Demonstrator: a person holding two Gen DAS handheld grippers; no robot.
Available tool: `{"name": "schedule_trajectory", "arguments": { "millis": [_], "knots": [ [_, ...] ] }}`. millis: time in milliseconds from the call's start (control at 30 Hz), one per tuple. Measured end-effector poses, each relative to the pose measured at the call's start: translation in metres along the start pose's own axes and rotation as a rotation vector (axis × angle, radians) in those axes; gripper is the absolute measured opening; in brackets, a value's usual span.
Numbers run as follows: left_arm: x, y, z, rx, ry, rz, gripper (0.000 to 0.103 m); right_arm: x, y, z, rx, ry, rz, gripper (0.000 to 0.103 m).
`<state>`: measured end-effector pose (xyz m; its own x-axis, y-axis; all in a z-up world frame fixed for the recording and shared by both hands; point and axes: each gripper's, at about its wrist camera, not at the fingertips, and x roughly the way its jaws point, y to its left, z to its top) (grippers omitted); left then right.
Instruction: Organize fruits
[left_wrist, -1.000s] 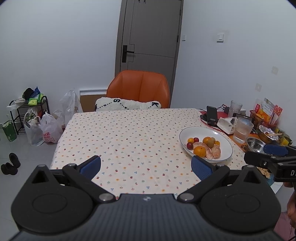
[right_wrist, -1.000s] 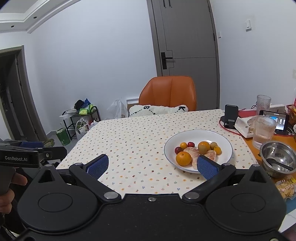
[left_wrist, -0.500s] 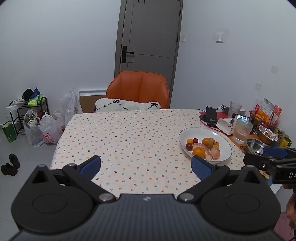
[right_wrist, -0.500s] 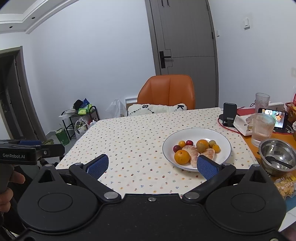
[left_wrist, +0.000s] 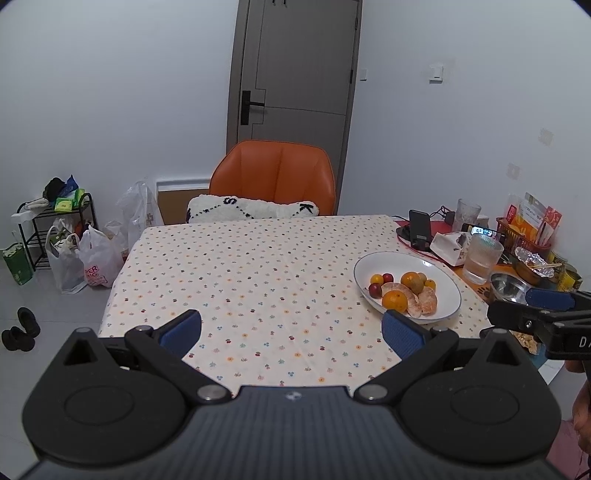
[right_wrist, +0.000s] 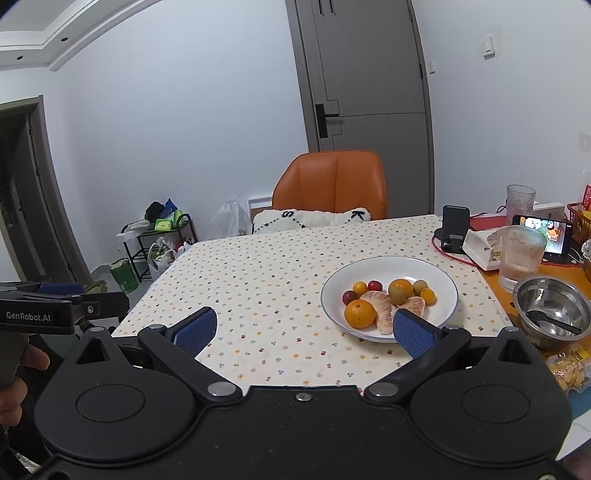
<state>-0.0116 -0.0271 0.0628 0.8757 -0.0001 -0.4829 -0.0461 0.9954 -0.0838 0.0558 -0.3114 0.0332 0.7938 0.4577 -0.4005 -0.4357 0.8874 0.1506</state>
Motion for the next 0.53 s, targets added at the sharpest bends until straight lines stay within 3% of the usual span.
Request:
{"name": "schedule_trajectory", "arguments": {
  "millis": [533],
  "knots": [
    [-0.0033, -0.0052, -0.0018, 0.014, -0.015, -0.015, 0.103, 0.0002, -0.0013, -0.0008, 0.002, 0.003, 0.0, 0.103]
  ]
}}
